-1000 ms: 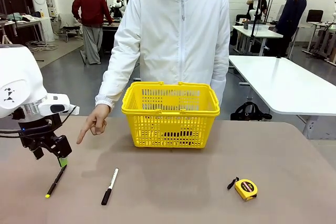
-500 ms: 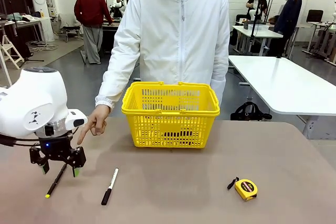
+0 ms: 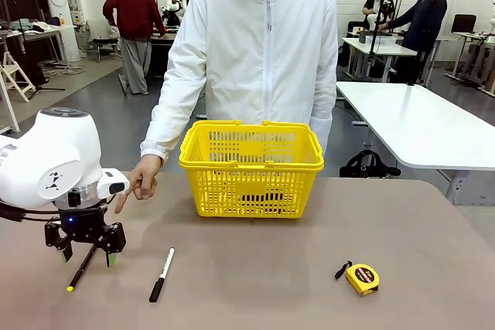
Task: Place the items the person wants into the basket.
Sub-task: Pick up the item the person points to and place it in the Market Basket.
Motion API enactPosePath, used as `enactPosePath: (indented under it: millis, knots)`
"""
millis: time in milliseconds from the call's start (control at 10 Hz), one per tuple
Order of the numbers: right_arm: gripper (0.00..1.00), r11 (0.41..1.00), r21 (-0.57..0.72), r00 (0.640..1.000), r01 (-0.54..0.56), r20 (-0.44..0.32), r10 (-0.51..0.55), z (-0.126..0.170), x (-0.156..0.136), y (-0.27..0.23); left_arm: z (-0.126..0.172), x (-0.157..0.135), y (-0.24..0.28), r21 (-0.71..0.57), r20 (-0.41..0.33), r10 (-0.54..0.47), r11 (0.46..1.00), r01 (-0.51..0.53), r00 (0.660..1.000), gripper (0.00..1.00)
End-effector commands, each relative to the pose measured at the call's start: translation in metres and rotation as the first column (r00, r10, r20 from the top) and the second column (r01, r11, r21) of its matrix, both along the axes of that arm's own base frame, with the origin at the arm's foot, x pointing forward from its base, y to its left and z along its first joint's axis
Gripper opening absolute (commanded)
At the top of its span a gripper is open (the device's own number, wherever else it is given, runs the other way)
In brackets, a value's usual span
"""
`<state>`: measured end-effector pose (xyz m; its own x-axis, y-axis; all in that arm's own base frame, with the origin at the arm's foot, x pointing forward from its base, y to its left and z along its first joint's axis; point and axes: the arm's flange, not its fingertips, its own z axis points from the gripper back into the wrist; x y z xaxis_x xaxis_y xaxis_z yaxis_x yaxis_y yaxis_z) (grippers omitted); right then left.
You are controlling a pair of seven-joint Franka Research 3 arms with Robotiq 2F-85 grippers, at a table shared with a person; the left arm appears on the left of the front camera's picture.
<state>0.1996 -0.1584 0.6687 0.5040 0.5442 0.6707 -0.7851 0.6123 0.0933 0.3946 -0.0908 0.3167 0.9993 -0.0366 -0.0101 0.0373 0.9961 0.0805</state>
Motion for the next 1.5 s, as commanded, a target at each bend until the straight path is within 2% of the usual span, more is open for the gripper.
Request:
enactPosePath:
  millis: [0, 600, 700, 800, 900, 1000, 1100, 1400]
  knots:
    - [0.89, 0.999, 0.023, 1.0, -0.025, 0.01, 0.025, 0.0, 0.0, 0.001, -0.02, -0.037, 0.027, -0.043, 0.027, -0.006, 0.999, 0.007, 1.0, 1.0]
    - [0.89, 0.999, 0.023, 1.0, -0.025, 0.01, 0.025, 0.0, 0.0, 0.001, -0.023, -0.036, 0.039, -0.102, 0.018, -0.007, 0.995, 0.009, 1.0, 1.0]
    - [0.89, 0.999, 0.023, 1.0, -0.025, 0.01, 0.025, 0.0, 0.0, 0.001, -0.024, -0.036, 0.038, -0.103, 0.013, -0.015, 0.995, 0.016, 1.0, 0.47]
    - [0.89, 0.999, 0.023, 1.0, -0.025, 0.01, 0.025, 0.0, 0.0, 0.001, -0.024, -0.036, 0.038, -0.103, 0.008, -0.017, 0.995, 0.018, 1.0, 0.46]
    - [0.89, 0.999, 0.023, 1.0, -0.025, 0.01, 0.025, 0.0, 0.0, 0.001, -0.024, -0.036, 0.039, -0.101, 0.005, -0.018, 0.995, 0.019, 1.0, 0.0]
    - [0.89, 0.999, 0.023, 1.0, -0.025, 0.01, 0.025, 0.0, 0.0, 0.001, -0.024, -0.036, 0.039, -0.101, 0.001, -0.018, 0.995, 0.018, 1.0, 0.41]
    - [0.89, 0.999, 0.023, 1.0, -0.025, 0.01, 0.025, 0.0, 0.0, 0.001, -0.025, -0.035, 0.039, -0.103, -0.005, -0.021, 0.995, 0.02, 1.0, 0.0]
    - [0.89, 0.999, 0.023, 1.0, -0.025, 0.01, 0.025, 0.0, 0.0, 0.001, -0.026, -0.035, 0.039, -0.103, -0.021, -0.026, 0.994, 0.024, 0.999, 0.02]
